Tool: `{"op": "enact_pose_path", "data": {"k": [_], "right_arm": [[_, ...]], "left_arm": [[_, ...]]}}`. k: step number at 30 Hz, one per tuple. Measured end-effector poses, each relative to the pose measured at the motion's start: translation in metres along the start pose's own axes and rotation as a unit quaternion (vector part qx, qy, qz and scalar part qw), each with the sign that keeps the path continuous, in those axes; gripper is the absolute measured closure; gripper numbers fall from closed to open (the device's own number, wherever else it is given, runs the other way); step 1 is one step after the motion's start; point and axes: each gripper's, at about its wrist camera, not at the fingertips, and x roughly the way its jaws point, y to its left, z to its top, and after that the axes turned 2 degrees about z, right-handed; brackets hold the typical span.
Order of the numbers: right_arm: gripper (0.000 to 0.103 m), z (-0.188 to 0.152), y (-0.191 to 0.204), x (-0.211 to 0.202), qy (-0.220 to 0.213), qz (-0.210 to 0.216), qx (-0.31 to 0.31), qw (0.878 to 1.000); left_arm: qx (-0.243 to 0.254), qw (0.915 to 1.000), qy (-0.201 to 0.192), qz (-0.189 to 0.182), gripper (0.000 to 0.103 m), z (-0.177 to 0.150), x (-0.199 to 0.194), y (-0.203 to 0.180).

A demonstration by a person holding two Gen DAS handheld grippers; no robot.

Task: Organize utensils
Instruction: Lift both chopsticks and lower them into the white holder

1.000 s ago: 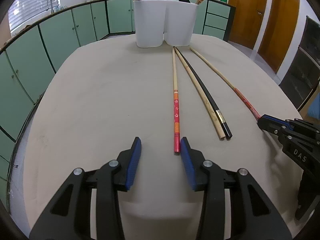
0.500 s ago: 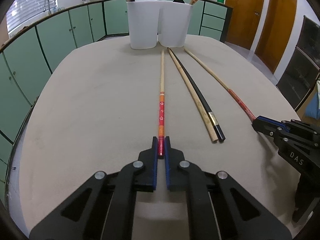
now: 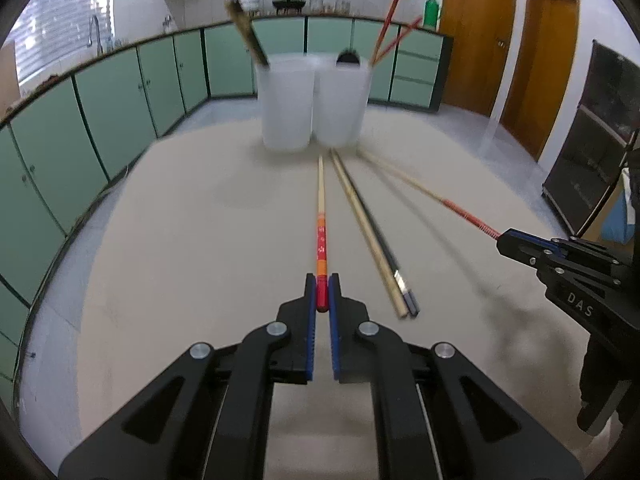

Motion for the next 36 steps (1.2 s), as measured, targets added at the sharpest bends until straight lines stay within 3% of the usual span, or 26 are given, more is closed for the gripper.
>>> {"op": "enact_pose_path", "data": {"k": [14, 31, 36], "right_arm": [[0.097, 0.072, 0.009, -0.053, -0.088, 0.017, -0.045, 0.995], [0.097, 0.156, 0.022, -0.065, -0.120, 0.055, -0.087, 0.987], [0.097, 0.189, 0.026, -0.074, -0.147, 0.062, -0.095, 0.983]], "left_arm": [[0.020, 0.9931, -0.116, 0.001, 0.098, 0.068, -0.065, 0.005], [0.030, 0.9865, -0.157, -0.033, 0.098, 0.125, -0.071, 0.008], [0.031, 0.9809, -0.189, -0.033, 0.098, 0.146, -0.085, 0.010]]}}
